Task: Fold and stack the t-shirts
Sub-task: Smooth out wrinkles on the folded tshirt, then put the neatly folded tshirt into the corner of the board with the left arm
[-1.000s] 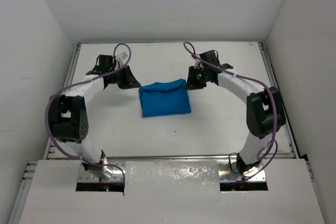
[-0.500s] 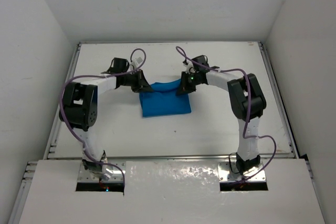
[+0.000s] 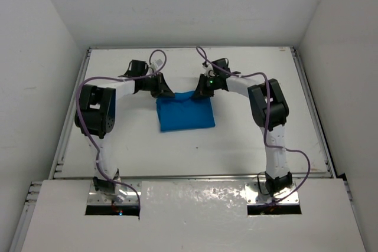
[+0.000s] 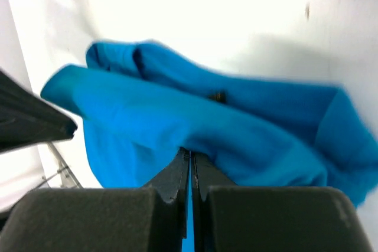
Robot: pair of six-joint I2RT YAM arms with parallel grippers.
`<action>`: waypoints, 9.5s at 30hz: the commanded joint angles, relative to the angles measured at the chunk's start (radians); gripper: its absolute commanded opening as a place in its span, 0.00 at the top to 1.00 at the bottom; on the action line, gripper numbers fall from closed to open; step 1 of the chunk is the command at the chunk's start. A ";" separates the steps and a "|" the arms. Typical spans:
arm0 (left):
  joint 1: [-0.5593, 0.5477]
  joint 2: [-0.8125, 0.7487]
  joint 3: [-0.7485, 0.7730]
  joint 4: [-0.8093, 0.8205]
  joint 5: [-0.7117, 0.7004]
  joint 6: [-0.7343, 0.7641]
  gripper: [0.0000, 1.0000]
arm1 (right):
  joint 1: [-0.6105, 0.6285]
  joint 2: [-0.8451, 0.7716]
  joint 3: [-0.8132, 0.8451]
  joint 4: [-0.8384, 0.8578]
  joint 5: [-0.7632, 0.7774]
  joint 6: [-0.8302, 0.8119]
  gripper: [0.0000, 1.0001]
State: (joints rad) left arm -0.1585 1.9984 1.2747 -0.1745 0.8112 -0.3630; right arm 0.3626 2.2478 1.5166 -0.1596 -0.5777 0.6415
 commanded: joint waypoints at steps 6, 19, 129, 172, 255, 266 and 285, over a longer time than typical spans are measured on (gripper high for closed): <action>-0.010 -0.010 0.081 0.029 -0.032 0.012 1.00 | -0.002 0.064 0.162 0.031 0.039 0.043 0.99; -0.016 -0.064 0.060 0.013 0.031 0.049 1.00 | -0.031 -0.057 0.039 0.146 -0.048 0.056 0.94; 0.017 -0.115 0.074 -0.126 -0.291 0.125 0.59 | -0.119 -0.143 0.043 -0.110 0.251 -0.195 0.50; 0.048 0.194 0.383 -0.189 -0.257 0.119 0.96 | -0.117 0.007 0.120 -0.040 0.156 -0.143 0.89; 0.396 0.476 0.775 -0.356 -0.241 0.239 1.00 | -0.192 -0.766 -0.521 -0.066 0.194 -0.266 0.92; 0.563 0.554 0.928 -0.462 -0.144 0.308 1.00 | -0.194 -0.702 -0.441 -0.133 0.196 -0.299 0.92; 0.680 0.681 1.012 -0.100 0.059 0.038 0.98 | -0.194 -0.668 -0.403 -0.207 0.226 -0.341 0.92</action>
State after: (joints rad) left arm 0.5182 2.6644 2.2353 -0.4252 0.8383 -0.2481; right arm 0.1722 1.5723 1.0760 -0.3637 -0.3641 0.3275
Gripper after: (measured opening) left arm 0.052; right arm 0.078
